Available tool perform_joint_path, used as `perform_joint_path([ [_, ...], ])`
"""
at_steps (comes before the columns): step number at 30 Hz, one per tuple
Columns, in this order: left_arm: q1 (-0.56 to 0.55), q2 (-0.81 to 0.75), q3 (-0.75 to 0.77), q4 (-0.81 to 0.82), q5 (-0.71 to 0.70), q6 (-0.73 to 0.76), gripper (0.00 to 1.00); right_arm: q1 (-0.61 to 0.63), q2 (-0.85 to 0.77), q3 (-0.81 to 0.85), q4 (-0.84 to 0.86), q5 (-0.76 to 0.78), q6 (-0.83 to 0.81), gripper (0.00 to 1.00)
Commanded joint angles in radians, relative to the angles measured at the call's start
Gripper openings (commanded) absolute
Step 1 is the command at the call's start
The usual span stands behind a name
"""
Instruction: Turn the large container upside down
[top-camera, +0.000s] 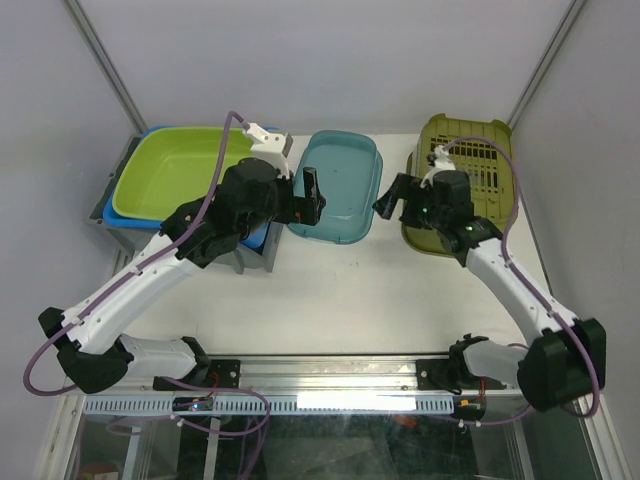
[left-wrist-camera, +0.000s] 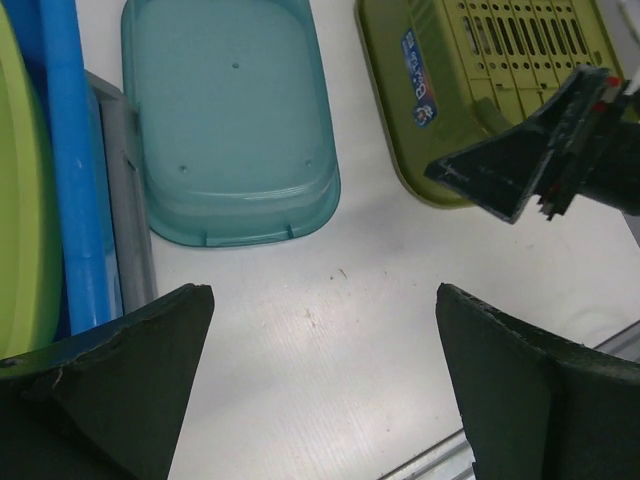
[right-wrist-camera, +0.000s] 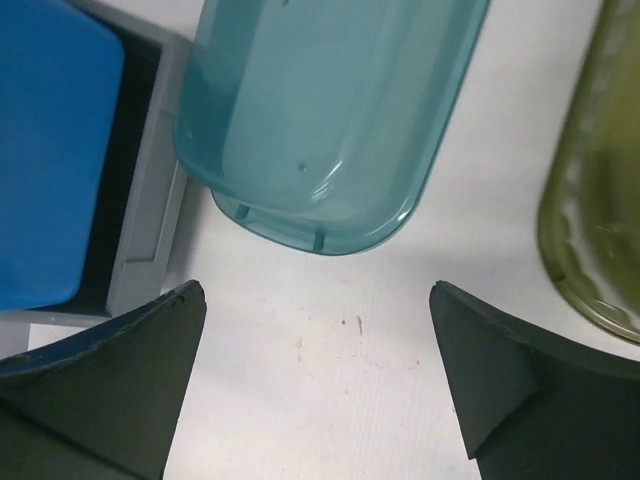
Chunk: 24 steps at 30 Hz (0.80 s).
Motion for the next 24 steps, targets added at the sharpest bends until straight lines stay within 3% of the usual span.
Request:
perform_joint_path([
  [1,0.013,0.02,0.026,-0.043,-0.071,-0.035,0.99,0.07,0.138,0.074,0.106,-0.112,0.013,0.98],
  [8,0.015,0.006,0.015,-0.032,-0.076,-0.043,0.99,0.201,0.306,0.191,0.088,-0.02,0.037,0.97],
  [15,0.016,0.023,0.043,-0.021,-0.064,-0.011,0.99,0.227,0.374,0.239,0.073,0.114,0.09,0.97],
  [19,0.016,-0.005,0.012,-0.02,-0.068,-0.041,0.99,0.232,0.379,0.24,0.126,0.041,0.108,0.97],
  [24,0.016,-0.054,0.005,-0.025,-0.068,-0.065,0.99,0.275,0.453,0.29,0.222,-0.013,0.138,0.88],
])
